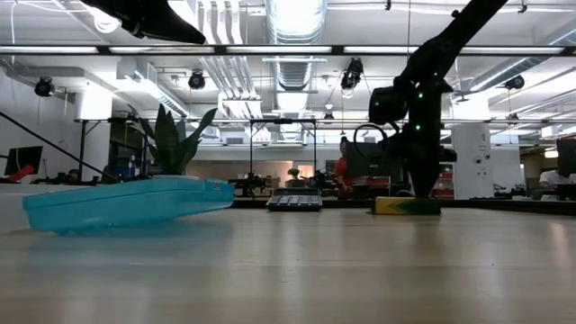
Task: Pack school essentials
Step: Put the yellow crayon box into the blue supply box
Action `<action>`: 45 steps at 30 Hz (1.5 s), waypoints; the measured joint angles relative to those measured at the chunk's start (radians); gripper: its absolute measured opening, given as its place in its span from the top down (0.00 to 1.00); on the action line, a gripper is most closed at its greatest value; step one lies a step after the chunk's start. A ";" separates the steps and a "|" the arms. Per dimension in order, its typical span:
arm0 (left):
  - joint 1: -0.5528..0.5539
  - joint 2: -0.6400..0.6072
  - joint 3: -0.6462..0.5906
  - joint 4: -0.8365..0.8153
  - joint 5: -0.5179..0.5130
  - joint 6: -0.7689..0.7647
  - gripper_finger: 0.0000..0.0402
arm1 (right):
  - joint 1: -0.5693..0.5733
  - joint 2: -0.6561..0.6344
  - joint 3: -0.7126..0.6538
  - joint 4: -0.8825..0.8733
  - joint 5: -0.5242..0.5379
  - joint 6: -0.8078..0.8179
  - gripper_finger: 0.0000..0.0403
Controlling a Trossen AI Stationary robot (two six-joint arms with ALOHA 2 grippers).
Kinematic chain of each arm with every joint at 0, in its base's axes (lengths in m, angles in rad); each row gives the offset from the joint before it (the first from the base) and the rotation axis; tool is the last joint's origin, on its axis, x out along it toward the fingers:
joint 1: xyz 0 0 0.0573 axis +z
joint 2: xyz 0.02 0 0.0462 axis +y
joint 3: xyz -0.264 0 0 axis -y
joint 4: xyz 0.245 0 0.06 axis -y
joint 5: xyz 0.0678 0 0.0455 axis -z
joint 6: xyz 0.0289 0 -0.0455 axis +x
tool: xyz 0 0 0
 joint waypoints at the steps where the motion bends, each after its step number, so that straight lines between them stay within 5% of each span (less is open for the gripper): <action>1: 0.000 0.000 0.000 0.000 0.000 0.000 0.98 | 0.007 -0.002 0.000 -0.020 -0.041 0.003 0.87; 6: 0.000 0.007 0.000 0.001 0.000 -0.025 0.98 | 0.101 -0.022 -0.010 -0.090 -0.273 0.012 0.88; 9: 0.000 0.015 -0.001 0.000 0.001 -0.037 0.98 | 0.231 -0.042 -0.034 -0.019 -0.314 0.041 0.88; 13: 0.000 0.035 -0.001 0.006 0.002 -0.055 0.98 | 0.401 -0.072 -0.047 0.040 -0.293 0.115 0.88; 20: 0.000 0.103 -0.001 0.104 0.011 -0.058 0.98 | 0.566 -0.185 -0.058 0.050 -0.075 0.258 0.88; 29: -0.001 0.276 -0.001 0.349 0.020 -0.063 0.98 | 0.607 -0.363 -0.131 0.090 0.103 0.330 0.88; 45: -0.001 0.490 0.040 0.550 0.027 -0.063 0.98 | 0.508 -0.486 -0.431 0.519 0.124 0.433 0.88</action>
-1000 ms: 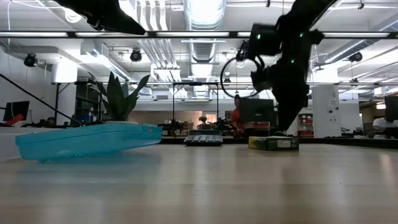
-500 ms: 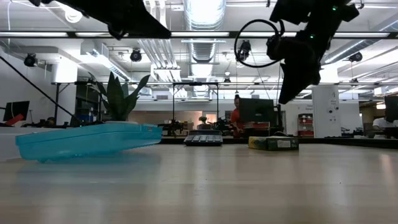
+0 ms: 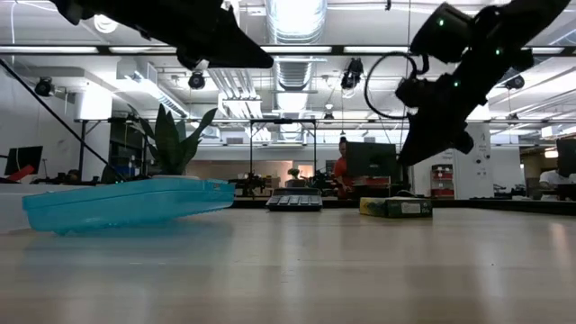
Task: Pack school essentials
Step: Put the yellow crayon box into the blue supply box
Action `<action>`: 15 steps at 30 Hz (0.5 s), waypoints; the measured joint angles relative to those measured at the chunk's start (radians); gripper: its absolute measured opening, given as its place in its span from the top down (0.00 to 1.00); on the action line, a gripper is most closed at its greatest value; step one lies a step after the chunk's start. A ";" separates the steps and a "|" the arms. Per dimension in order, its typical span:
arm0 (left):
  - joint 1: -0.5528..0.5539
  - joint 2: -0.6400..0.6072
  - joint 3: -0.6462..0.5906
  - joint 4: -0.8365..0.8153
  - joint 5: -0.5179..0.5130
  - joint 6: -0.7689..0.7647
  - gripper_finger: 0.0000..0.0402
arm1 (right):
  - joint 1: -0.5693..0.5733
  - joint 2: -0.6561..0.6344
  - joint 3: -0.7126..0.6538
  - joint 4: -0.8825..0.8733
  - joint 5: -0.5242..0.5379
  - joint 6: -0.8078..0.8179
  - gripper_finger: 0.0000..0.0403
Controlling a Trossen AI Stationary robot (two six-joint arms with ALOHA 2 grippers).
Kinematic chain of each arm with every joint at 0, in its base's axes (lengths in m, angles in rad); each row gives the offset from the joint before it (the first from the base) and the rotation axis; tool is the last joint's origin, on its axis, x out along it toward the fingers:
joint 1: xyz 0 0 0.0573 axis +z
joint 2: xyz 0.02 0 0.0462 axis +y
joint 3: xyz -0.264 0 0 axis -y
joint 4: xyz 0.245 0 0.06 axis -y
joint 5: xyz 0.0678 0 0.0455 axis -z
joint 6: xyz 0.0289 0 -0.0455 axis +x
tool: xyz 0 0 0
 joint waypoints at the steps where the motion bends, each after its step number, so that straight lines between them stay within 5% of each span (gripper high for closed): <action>1: 0.000 0.001 0.001 -0.003 0.002 0.000 0.98 | -0.015 0.005 -0.012 0.019 0.015 0.028 0.88; 7: 0.000 0.004 0.005 -0.003 0.005 0.000 0.98 | -0.118 0.049 -0.046 0.027 0.033 0.095 0.82; 15: 0.001 0.004 0.003 -0.003 0.005 0.007 0.98 | -0.168 0.125 -0.049 0.050 0.030 0.097 0.57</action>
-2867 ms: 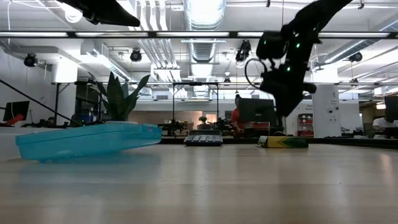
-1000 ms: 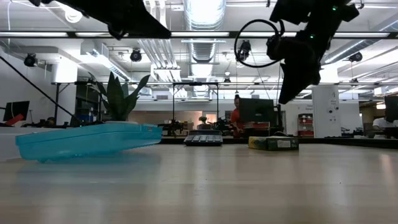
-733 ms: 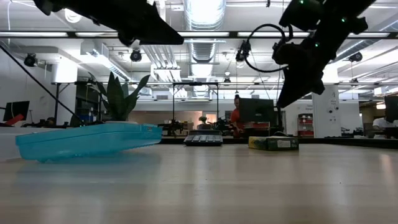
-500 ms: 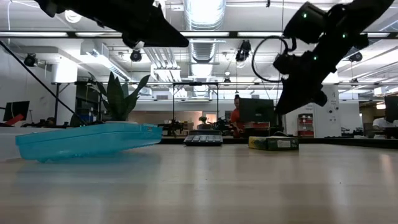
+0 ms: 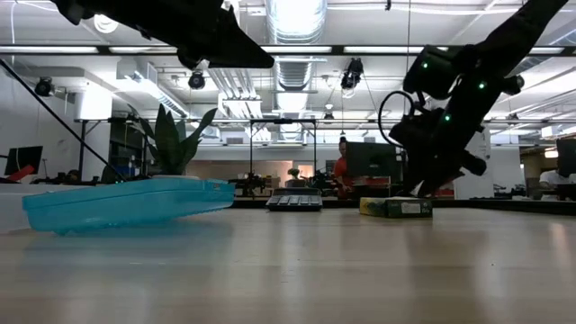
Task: Pack school essentials
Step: Put the yellow crayon box into the blue supply box
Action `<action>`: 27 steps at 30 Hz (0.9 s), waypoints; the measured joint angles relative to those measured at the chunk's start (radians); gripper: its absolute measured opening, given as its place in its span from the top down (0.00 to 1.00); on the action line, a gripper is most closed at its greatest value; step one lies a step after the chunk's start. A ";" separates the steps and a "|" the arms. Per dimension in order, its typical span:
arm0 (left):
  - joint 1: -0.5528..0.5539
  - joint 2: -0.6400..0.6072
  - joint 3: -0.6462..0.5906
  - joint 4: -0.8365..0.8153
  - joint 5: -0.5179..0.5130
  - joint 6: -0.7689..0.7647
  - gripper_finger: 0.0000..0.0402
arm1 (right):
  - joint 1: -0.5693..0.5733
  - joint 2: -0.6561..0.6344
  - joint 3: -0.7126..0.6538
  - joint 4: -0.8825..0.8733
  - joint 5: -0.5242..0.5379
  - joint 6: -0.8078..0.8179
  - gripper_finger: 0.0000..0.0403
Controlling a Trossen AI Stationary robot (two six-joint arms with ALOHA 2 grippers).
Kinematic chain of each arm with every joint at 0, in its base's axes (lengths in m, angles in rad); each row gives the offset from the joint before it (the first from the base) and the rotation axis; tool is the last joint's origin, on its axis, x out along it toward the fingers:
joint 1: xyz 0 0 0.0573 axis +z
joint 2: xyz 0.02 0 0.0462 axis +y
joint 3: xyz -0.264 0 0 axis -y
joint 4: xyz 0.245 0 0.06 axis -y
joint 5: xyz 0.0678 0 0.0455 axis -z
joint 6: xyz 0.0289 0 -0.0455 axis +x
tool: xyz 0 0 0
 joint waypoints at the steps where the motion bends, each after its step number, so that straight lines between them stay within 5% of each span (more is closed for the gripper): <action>1: 0.000 0.000 0.000 0.000 0.000 0.001 0.98 | 0.000 0.009 0.000 0.011 0.000 -0.002 0.54; 6: 0.000 0.000 0.000 0.000 0.000 0.002 0.98 | 0.000 0.051 0.000 0.075 0.000 -0.005 0.47; 12: 0.000 0.000 -0.001 -0.001 0.000 0.002 0.98 | 0.000 0.109 0.000 0.150 -0.001 -0.009 0.50; 27: 0.000 0.000 -0.007 -0.001 0.000 0.003 0.98 | 0.000 0.180 0.002 0.231 0.005 -0.012 0.91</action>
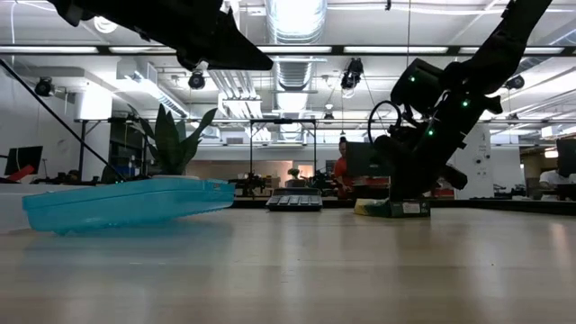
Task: Pack school essentials
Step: Put the yellow crayon box into the blue supply box
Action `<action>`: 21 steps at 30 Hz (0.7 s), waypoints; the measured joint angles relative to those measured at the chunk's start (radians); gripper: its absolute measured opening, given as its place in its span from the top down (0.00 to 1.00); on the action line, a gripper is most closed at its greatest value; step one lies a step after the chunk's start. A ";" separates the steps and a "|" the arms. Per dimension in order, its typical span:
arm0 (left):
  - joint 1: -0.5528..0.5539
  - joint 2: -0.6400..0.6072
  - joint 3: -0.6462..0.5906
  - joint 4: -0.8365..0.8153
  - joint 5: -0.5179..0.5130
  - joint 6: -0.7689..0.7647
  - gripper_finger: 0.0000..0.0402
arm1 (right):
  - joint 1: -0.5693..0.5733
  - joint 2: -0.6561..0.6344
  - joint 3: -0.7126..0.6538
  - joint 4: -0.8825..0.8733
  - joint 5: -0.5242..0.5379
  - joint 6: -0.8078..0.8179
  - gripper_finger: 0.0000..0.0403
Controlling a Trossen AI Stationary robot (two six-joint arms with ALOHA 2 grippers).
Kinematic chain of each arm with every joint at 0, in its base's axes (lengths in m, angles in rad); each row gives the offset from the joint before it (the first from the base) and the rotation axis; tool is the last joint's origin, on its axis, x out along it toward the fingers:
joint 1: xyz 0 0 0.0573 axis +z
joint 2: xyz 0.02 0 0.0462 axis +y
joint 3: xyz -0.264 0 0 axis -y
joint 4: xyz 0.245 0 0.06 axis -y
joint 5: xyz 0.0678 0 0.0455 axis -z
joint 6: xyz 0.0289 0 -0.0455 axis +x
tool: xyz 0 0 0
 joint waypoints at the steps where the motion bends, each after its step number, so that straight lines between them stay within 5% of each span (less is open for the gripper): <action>1: 0.000 0.000 0.000 0.000 0.000 0.000 0.98 | 0.000 -0.002 0.000 0.001 0.000 0.000 0.93; 17: 0.000 -0.001 -0.003 0.000 0.002 -0.044 0.98 | 0.051 -0.104 -0.005 0.045 -0.004 -0.069 0.98; 21: 0.000 -0.001 -0.003 0.000 0.067 -0.055 0.98 | 0.081 -0.146 -0.023 0.100 0.003 -0.087 0.98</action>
